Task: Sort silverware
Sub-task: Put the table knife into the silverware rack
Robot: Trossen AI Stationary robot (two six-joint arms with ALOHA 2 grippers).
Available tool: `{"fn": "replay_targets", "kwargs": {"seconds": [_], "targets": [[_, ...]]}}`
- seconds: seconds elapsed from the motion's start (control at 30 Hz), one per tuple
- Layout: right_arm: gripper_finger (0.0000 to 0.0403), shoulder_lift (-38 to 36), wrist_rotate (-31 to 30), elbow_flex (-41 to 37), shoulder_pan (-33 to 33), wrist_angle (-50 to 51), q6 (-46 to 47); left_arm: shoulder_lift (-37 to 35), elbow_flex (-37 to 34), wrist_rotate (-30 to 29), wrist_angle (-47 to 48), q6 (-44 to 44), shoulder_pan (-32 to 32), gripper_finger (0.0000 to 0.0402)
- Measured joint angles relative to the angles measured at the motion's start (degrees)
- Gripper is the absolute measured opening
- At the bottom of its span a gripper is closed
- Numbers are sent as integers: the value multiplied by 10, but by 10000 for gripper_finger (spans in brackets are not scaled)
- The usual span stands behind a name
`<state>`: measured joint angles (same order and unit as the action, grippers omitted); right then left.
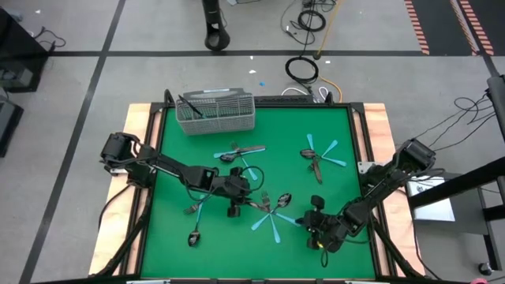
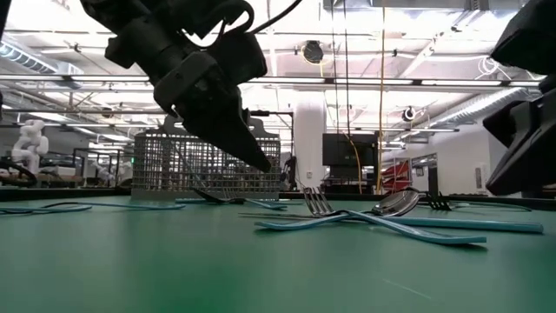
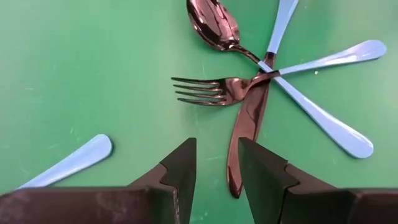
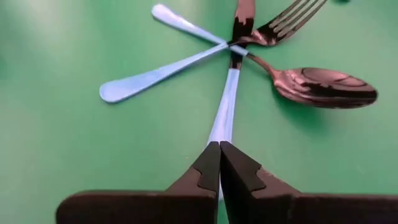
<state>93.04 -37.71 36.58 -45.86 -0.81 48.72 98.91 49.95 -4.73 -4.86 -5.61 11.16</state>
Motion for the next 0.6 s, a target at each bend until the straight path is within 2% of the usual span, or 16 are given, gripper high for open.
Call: {"fn": "replay_targets", "kwargs": {"seconds": [0.27,0.6], "targets": [[0,4,-8,2,-17,29,56,0,0,0,-7,0,0,121],[0,53,-5,5,-21,15,109,0,0,0,-8,-1,0,121]]}}
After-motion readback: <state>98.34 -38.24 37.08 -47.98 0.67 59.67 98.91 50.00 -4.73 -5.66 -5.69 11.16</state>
